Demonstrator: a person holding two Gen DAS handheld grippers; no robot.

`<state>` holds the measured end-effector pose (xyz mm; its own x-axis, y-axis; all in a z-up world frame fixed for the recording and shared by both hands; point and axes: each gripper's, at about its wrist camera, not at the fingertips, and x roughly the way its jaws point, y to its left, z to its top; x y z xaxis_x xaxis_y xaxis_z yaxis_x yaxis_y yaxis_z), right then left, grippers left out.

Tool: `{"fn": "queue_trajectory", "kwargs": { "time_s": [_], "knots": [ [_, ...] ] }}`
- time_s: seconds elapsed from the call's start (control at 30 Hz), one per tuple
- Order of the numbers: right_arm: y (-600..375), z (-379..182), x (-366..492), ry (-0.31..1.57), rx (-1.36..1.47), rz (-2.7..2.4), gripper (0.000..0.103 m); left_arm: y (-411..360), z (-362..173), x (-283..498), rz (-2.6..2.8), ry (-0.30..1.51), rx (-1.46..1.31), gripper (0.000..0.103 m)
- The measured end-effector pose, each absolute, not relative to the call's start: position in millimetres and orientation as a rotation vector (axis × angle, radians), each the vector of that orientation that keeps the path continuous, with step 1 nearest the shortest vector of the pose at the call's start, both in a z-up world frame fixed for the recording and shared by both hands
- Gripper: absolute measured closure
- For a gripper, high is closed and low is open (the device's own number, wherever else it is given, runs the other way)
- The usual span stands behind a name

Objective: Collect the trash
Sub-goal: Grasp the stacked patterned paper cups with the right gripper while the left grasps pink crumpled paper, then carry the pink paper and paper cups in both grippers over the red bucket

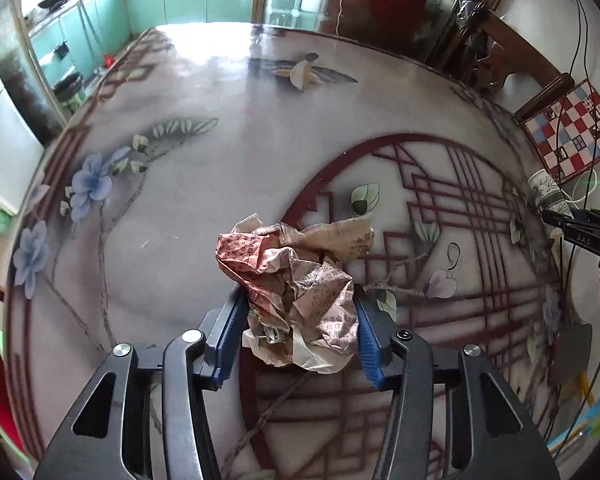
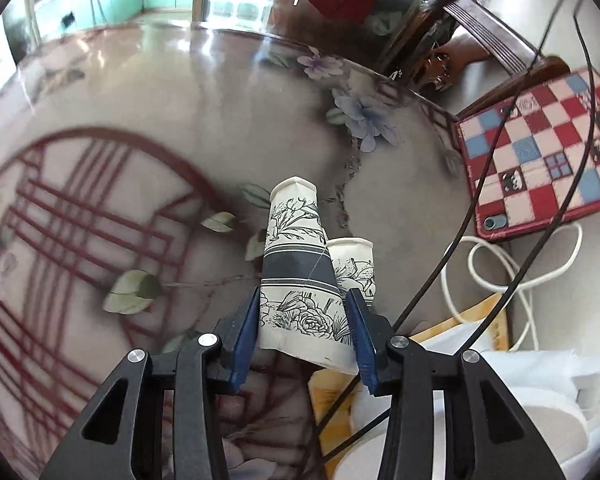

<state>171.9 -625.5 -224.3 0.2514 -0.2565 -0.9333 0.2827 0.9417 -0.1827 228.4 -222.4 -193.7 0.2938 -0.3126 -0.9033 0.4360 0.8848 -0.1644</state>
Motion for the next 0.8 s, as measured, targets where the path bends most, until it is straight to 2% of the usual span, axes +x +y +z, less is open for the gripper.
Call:
{"fn": "queue_trajectory", "kwargs": {
  "time_s": [0.1, 0.47, 0.57, 0.8],
  "knots": [
    [-616.7, -204.3, 167.8, 1.232, 0.066, -0.343, 0.062, -218.8, -180.2, 216.7, -0.518, 1.137, 0.121, 0.059],
    [-509.3, -104.8, 125.1, 1.037, 0.079, -0.217, 0.062, -180.8, -106.7, 135.9, -0.625, 0.978, 0.175, 0.059],
    [-454.4, -98.0, 101.5, 0.998, -0.005, -0.233, 0.062, -162.7, -98.5, 116.2, -0.615, 0.947, 0.182, 0.058],
    [-354.9, -108.4, 61.2, 1.001, 0.102, -0.159, 0.062, -117.9, -104.0, 92.5, -0.565, 0.974, 0.159, 0.058]
  ]
}}
